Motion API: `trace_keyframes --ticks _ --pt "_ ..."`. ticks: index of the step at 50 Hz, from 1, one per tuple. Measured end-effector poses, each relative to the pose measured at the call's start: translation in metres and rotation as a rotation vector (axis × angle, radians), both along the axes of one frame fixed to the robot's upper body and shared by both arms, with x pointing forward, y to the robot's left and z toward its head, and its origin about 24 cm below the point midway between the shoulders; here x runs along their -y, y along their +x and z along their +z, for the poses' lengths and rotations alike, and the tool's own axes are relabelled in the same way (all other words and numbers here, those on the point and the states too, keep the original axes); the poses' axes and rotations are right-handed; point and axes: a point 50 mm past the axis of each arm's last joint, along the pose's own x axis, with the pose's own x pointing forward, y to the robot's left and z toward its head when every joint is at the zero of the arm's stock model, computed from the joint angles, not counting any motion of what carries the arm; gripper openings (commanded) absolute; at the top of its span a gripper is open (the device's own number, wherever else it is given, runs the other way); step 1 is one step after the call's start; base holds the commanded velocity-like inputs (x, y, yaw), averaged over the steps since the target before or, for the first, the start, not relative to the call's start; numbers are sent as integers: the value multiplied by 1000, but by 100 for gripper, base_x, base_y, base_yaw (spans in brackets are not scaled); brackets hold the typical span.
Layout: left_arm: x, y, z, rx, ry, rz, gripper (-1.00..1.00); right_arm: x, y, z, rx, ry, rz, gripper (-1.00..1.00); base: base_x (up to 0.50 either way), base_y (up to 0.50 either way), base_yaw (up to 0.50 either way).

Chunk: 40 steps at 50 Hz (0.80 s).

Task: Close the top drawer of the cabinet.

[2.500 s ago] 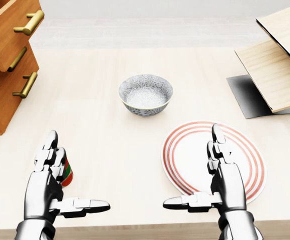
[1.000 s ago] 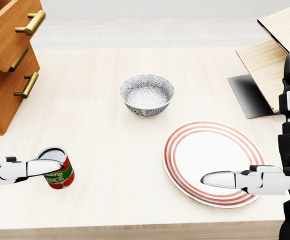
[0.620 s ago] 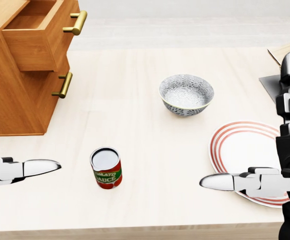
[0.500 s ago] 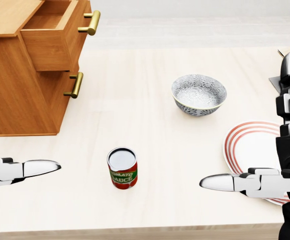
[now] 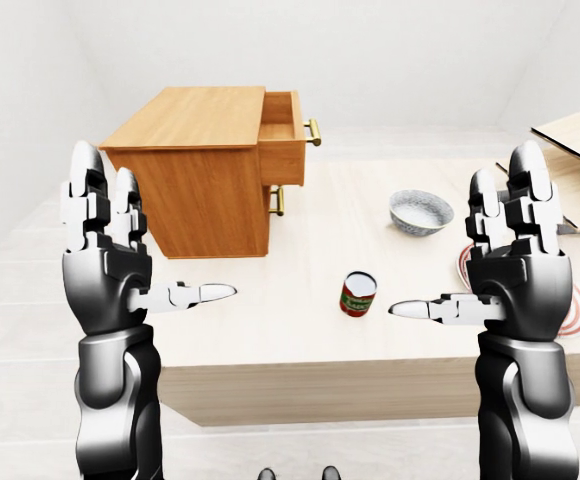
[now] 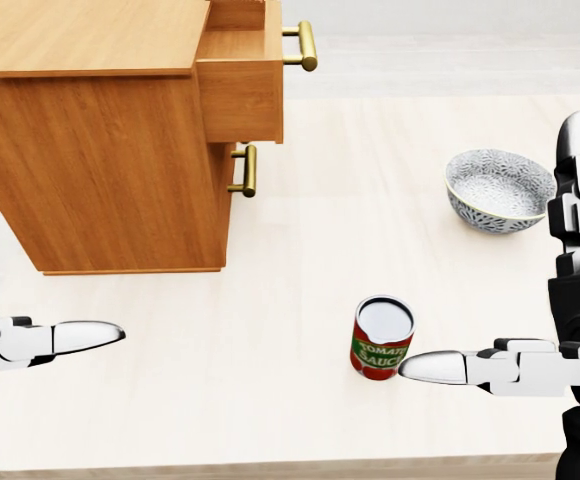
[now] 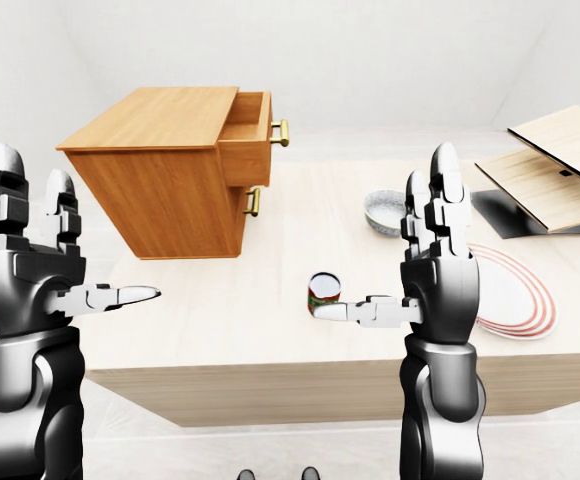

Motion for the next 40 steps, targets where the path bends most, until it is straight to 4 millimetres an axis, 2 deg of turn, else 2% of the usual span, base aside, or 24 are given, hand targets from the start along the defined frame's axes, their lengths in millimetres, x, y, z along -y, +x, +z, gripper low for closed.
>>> trace_keyframes --ticks 21,33,40 --pt "0 1 -1 -6 6 1 100 2 1 -3 -13 5 -4 100 2 50 0" --pt "1 1 -2 -12 10 0 100 2 1 -2 -10 23 -4 100 0 1 0" --pt "0 0 -3 -13 11 2 100 2 0 -2 -9 26 -2 100 50 -6 0"
